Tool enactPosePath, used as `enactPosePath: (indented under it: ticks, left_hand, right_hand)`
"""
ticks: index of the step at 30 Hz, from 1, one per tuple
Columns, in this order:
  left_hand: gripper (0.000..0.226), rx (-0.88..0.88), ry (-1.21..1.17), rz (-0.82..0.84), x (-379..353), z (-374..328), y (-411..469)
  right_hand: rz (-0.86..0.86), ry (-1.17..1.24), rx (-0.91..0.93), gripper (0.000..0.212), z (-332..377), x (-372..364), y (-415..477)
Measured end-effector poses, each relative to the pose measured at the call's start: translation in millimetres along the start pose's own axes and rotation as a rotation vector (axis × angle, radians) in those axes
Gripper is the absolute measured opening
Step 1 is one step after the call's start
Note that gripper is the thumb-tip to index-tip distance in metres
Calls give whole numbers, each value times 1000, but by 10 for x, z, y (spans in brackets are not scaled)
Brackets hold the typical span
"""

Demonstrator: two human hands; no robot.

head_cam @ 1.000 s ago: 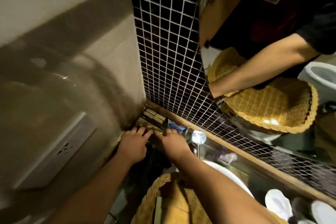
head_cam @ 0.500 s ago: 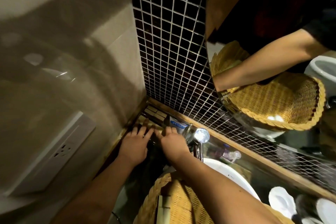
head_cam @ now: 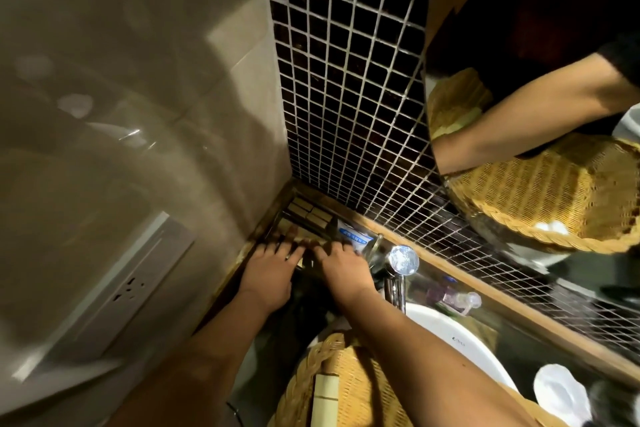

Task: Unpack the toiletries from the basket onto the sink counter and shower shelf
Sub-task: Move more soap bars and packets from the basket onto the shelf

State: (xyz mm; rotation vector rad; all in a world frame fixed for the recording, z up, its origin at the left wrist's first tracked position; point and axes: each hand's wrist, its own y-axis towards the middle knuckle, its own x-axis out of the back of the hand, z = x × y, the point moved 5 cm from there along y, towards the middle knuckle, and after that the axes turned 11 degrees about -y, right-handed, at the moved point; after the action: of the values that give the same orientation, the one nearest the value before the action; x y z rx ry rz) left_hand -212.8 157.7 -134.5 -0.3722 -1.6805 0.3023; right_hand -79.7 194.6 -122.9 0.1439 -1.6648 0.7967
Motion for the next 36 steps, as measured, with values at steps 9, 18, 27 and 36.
enactPosePath:
  ticks: [9,18,27,36]
  left_hand:
    - [75,1,39,29,-160,-52,86]
    - [74,-1,5,-3,-169,-40,126]
    - [78,30,-43,1,-173,-52,121]
    - [82,63,-53,13,102,-178,-235]
  right_hand:
    - [-47,-54,20,41,11,-33,72]
    - [-25,-8,34,33,88,-48,125]
    - [44,-43,15,26,107,141,107]
    - [144,100,-76,74,59,356,-353]
